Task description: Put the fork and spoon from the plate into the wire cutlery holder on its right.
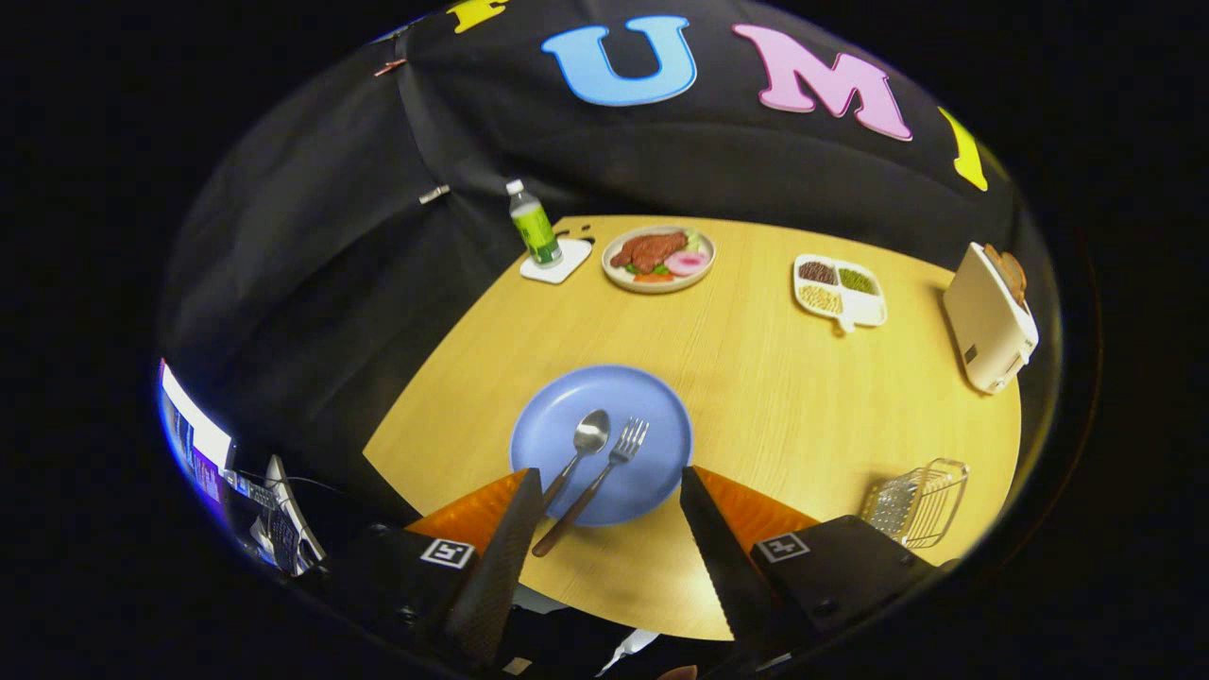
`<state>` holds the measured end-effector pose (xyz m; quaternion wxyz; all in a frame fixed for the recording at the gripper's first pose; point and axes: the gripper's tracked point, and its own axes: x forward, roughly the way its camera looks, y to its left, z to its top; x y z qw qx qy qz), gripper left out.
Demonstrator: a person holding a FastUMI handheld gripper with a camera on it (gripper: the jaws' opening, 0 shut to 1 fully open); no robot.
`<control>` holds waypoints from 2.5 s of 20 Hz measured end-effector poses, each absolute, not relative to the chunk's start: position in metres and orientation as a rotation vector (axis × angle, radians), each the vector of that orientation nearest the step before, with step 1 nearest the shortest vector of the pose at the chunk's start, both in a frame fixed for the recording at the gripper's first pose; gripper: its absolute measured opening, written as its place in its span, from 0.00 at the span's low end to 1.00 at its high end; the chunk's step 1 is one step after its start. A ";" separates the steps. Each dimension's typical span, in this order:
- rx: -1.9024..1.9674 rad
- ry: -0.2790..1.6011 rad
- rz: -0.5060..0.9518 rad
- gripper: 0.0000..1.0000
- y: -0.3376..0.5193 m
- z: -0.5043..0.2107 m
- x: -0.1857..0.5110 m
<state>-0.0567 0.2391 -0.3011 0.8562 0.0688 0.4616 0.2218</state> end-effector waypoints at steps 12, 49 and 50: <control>0.067 1.204 0.421 0.78 0.285 -0.414 -0.056; 0.011 1.208 0.364 0.10 -0.021 -0.273 -0.074; -0.010 1.249 0.350 0.09 -0.035 -0.278 -0.079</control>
